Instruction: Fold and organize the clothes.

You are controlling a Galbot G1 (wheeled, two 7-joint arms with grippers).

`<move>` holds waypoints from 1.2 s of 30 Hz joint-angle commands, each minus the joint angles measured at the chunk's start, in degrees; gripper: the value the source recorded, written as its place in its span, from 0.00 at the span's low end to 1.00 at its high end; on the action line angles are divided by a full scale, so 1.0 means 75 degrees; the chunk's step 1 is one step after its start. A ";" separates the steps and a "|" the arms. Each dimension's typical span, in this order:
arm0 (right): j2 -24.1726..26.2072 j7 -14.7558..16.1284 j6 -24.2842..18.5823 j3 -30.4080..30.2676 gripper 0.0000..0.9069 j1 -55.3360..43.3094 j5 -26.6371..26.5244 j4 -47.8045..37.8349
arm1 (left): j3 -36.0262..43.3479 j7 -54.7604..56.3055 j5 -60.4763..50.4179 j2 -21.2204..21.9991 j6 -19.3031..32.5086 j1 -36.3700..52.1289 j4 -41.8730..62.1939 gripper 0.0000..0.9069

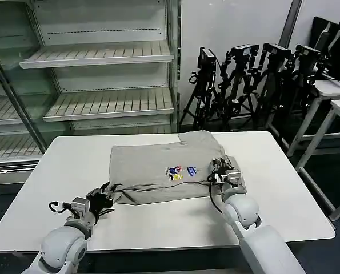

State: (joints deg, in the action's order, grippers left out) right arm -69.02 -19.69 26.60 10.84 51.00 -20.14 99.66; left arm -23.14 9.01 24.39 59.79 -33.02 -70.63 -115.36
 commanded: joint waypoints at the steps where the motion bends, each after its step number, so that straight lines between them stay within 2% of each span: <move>1: -0.0044 0.0024 -0.0172 0.0178 1.00 0.0386 0.0169 0.0345 | -0.0074 0.0014 -0.0007 0.0078 0.0002 -0.0357 -0.0403 1.00; 8: 0.0044 0.0005 -0.0227 0.0792 1.00 0.1920 0.0383 0.1686 | -0.0371 0.0097 -0.0029 0.0340 0.0004 -0.1148 -0.0708 1.00; 11: 0.0033 0.0022 -0.0223 0.1066 1.00 0.2217 0.0388 0.1829 | -0.0422 0.0094 0.0013 0.0396 0.0020 -0.1404 -0.0761 1.00; 23: -0.0093 0.0003 0.0229 0.1143 1.00 0.1976 -0.0299 0.0914 | -0.0293 0.0093 0.0132 0.0375 0.0175 -0.0854 0.0001 1.00; 24: -0.0102 0.0003 0.0291 0.1134 1.00 0.1958 -0.0393 0.0888 | -0.0301 0.0096 0.0155 0.0370 0.0179 -0.0835 0.0022 0.97; 25: -0.0117 0.0009 0.0375 0.1114 1.00 0.1926 -0.0515 0.0852 | -0.0308 0.0095 0.0178 0.0363 0.0178 -0.0803 0.0052 0.76; 26: -0.0127 0.0014 0.0423 0.1096 1.00 0.1904 -0.0576 0.0830 | -0.0309 0.0092 0.0182 0.0360 0.0190 -0.0787 0.0075 0.46; 27: -0.0130 0.0020 0.0455 0.1085 0.99 0.1895 -0.0599 0.0822 | -0.0305 0.0089 0.0191 0.0361 0.0200 -0.0781 0.0100 0.26; 28: -0.0130 0.0042 0.0513 0.1066 0.61 0.1879 -0.0638 0.0776 | -0.0296 0.0087 0.0194 0.0365 0.0221 -0.0779 0.0120 0.02; 29: -0.0127 0.0044 0.0559 0.1053 0.23 0.1867 -0.0681 0.0740 | -0.0285 0.0089 0.0188 0.0378 0.0242 -0.0769 0.0170 0.02; 30: -0.0129 0.0039 0.0595 0.1042 0.10 0.1856 -0.0709 0.0699 | -0.0269 0.0092 0.0187 0.0390 0.0265 -0.0764 0.0198 0.02; 31: -0.0124 0.0045 0.0608 0.1032 0.00 0.1844 -0.0708 0.0652 | -0.0256 0.0086 0.0191 0.0396 0.0284 -0.0759 0.0215 0.02; 36: -0.0117 0.0045 0.0604 0.1018 0.00 0.1845 -0.0886 0.0629 | -0.0210 0.0079 0.0189 0.0410 0.0389 -0.0768 0.0212 0.02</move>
State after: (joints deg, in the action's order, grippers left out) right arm -69.76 -19.19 29.75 18.17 64.43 -25.05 105.61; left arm -24.60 9.57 25.70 62.78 -30.29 -76.64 -114.82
